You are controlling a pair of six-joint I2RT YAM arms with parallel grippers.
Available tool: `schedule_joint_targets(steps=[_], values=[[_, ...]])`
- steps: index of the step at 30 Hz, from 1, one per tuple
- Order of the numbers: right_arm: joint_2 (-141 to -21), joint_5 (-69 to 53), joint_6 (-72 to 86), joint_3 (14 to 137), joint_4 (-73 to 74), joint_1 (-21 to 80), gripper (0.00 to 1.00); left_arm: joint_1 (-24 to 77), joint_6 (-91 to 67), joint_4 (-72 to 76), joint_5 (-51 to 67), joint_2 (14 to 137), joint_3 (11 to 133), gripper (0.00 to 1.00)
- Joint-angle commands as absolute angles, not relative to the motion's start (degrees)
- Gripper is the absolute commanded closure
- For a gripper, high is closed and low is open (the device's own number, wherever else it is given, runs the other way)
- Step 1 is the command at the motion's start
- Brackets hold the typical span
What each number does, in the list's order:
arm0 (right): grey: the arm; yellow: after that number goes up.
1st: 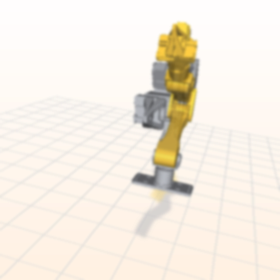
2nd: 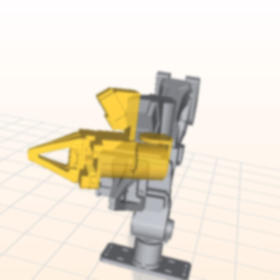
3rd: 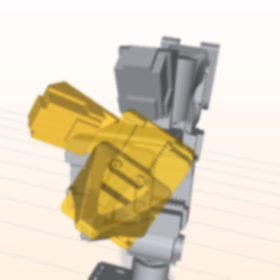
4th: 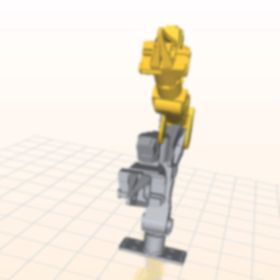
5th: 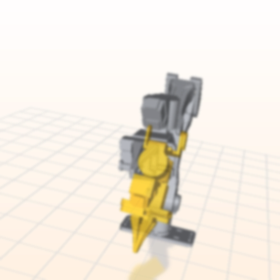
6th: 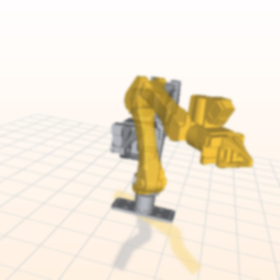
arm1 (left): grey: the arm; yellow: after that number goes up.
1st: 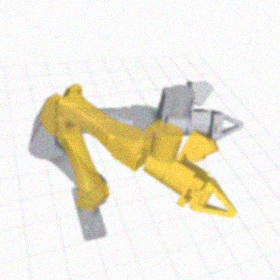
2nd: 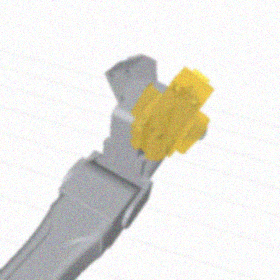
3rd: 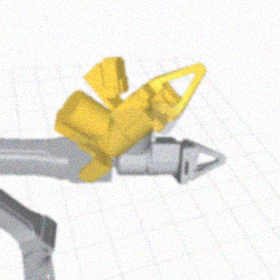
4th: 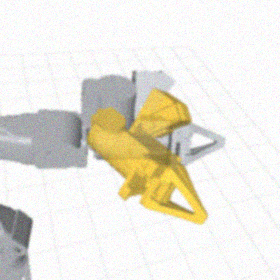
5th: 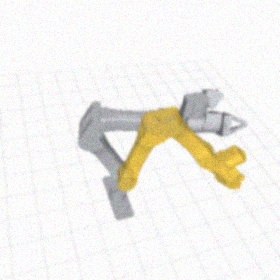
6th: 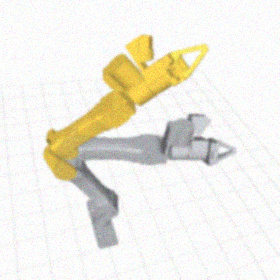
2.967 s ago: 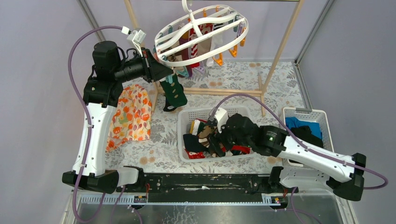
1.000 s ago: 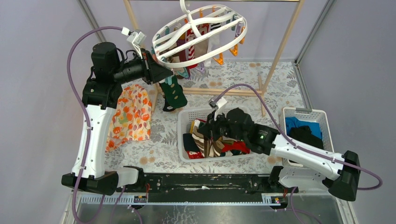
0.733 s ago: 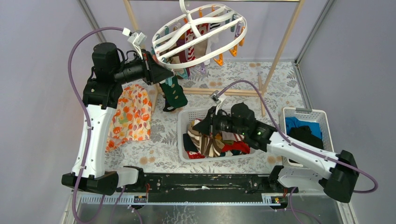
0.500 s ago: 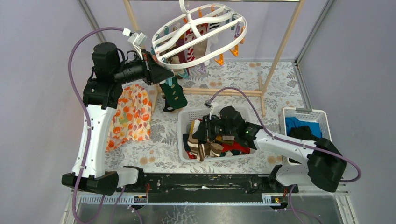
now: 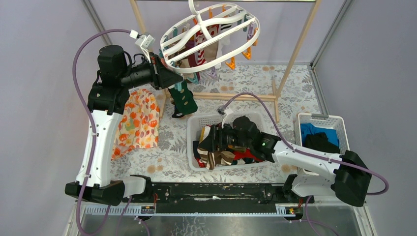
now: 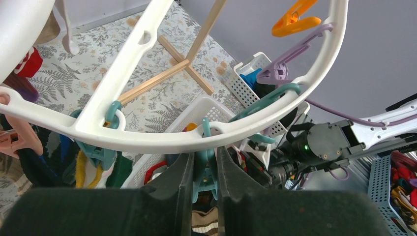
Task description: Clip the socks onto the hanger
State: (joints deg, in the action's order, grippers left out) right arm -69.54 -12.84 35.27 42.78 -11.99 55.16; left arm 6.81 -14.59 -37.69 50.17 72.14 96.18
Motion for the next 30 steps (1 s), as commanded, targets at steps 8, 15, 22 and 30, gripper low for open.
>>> schedule_joint_targets(steps=[8, 15, 22, 30], values=[[-72.0, 3.4, 31.2, 47.5, -3.9, 63.6, 0.35, 7.0, -14.4, -37.6, 53.1, 71.5, 96.1, 0.98], [-70.6, 5.1, 31.1, 45.4, -9.5, 64.0, 0.52, 7.0, -14.5, -37.6, 53.2, 71.7, 96.1, 0.98], [-71.9, 3.2, 30.8, 45.4, -12.3, 64.2, 0.76, 7.0, -14.3, -37.6, 53.0, 71.7, 96.2, 0.98], [-69.7, -2.6, 31.0, 46.3, -14.5, 64.1, 1.0, 7.0, -14.5, -37.6, 53.0, 71.9, 96.0, 0.98]])
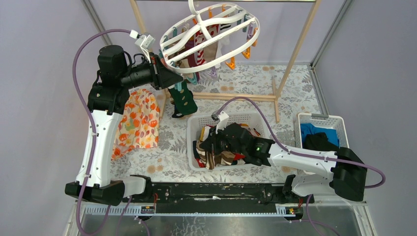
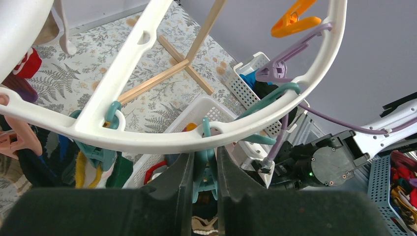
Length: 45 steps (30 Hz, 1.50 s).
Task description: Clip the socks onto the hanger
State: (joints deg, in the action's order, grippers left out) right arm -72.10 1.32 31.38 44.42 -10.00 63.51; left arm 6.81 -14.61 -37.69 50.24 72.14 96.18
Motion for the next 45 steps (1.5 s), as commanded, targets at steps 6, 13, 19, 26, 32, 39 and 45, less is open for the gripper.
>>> schedule_joint_targets(steps=[6, 13, 19, 26, 32, 39, 45], values=[[-69.5, -12.8, 32.2, 49.7, -18.1, 61.3, 1.0, 7.0, -14.8, -37.6, 53.4, 72.2, 96.4, 0.98], [-69.6, -32.9, 39.6, 52.7, -30.3, 52.0, 1.0, 7.0, -16.4, -35.8, 55.4, 72.4, 95.8, 0.98], [-74.3, -43.9, 50.2, 52.9, -46.4, 45.5, 1.0, 7.0, -20.9, -30.6, 57.7, 72.8, 95.0, 0.99], [-88.3, -53.5, 76.0, 55.4, -83.8, 39.6, 1.0, 6.1, -27.0, -23.0, 62.6, 73.9, 93.5, 0.99], [-97.4, -56.7, 88.5, 62.0, -97.8, 37.5, 1.0, 4.4, -33.4, -13.7, 67.0, 74.0, 90.5, 0.99], [-100.6, -55.5, 88.9, 65.6, -98.2, 37.1, 1.0, 4.0, -40.3, -5.6, 69.9, 74.4, 88.0, 0.99], [-102.4, -55.0, 89.7, 69.1, -98.3, 37.1, 1.0, 4.0, -43.4, -1.5, 70.6, 73.8, 86.1, 0.99]])
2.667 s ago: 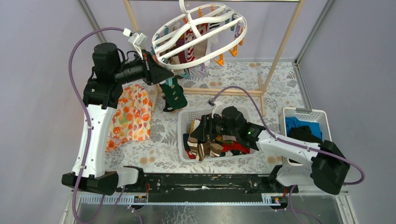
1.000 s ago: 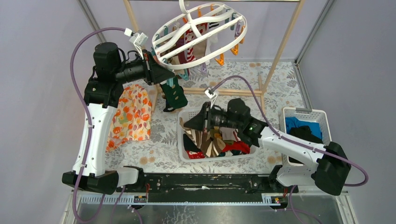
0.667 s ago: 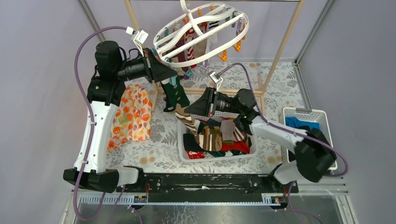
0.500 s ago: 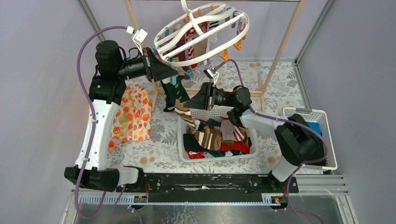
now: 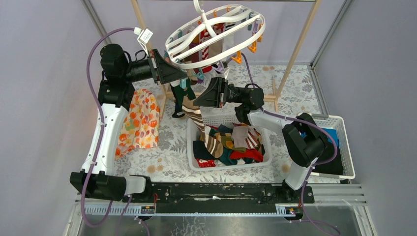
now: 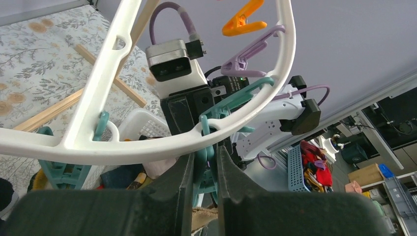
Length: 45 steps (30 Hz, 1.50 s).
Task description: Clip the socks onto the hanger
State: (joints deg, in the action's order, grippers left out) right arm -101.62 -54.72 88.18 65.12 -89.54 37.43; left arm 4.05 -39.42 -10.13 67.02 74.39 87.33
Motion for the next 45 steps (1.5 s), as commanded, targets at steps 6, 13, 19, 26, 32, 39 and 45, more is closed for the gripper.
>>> schedule_joint_targets(steps=[6, 13, 19, 26, 32, 39, 45], values=[[-104.1, -54.0, 90.0, 71.7, -98.3, 37.1, 1.0, 4.0, -48.1, 3.8, 71.4, 73.5, 84.2, 0.99], [-105.9, -53.2, 90.3, 75.6, -98.3, 37.3, 1.0, 3.9, -51.8, 7.8, 71.9, 73.2, 83.0, 0.99], [-107.9, -53.1, 91.6, 79.4, -98.3, 37.4, 1.0, 4.0, -54.7, 10.5, 72.6, 73.2, 82.2, 0.99], [-109.5, -52.5, 92.2, 82.2, -98.3, 37.6, 1.0, 4.0, -54.9, 10.6, 73.0, 73.1, 81.9, 0.99], [-109.9, -51.6, 92.0, 83.0, -98.3, 37.6, 1.0, 4.0, -54.9, 10.5, 73.6, 73.0, 82.0, 0.99], [-109.6, -49.5, 91.1, 83.1, -98.3, 37.5, 1.0, 3.9, -54.8, 10.4, 74.0, 72.7, 82.1, 0.99], [-109.7, -48.2, 90.5, 83.5, -98.3, 37.5, 1.0, 3.9, -54.8, 10.2, 74.2, 72.6, 82.4, 0.99]])
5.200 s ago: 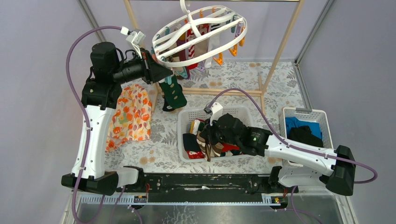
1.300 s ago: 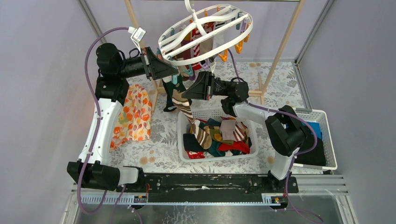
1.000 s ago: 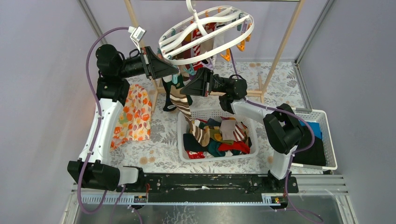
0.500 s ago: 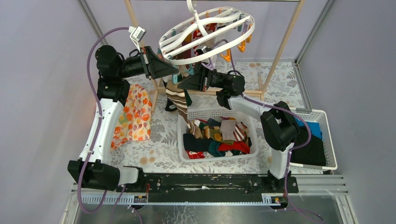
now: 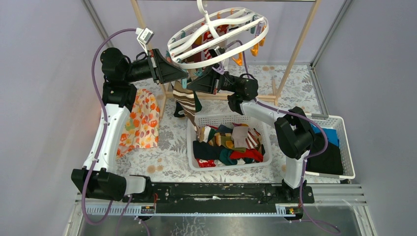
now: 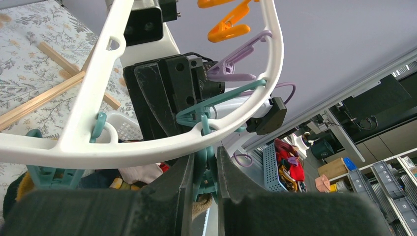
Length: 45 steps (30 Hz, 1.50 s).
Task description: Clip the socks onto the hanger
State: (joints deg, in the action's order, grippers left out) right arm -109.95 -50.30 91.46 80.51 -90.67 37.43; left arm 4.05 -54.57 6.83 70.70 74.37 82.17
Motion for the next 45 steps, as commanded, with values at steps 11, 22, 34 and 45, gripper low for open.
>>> schedule_joint_targets(steps=[11, 22, 34, 45], values=[[-107.5, -45.7, 87.7, 80.1, -98.3, 37.1, 1.0, 3.9, -54.4, 9.9, 74.1, 72.6, 82.8, 0.99], [-104.9, -43.7, 86.4, 77.3, -98.2, 35.7, 1.0, 3.8, -52.3, 7.6, 74.3, 72.3, 84.0, 0.99], [-105.0, -44.6, 87.5, 79.2, -98.0, 36.7, 1.0, 3.9, -51.7, 6.9, 73.9, 72.5, 84.8, 0.98], [-105.1, -43.2, 87.0, 80.3, -97.8, 37.1, 1.0, 3.9, -45.4, -0.6, 71.5, 72.1, 86.9, 0.46]])
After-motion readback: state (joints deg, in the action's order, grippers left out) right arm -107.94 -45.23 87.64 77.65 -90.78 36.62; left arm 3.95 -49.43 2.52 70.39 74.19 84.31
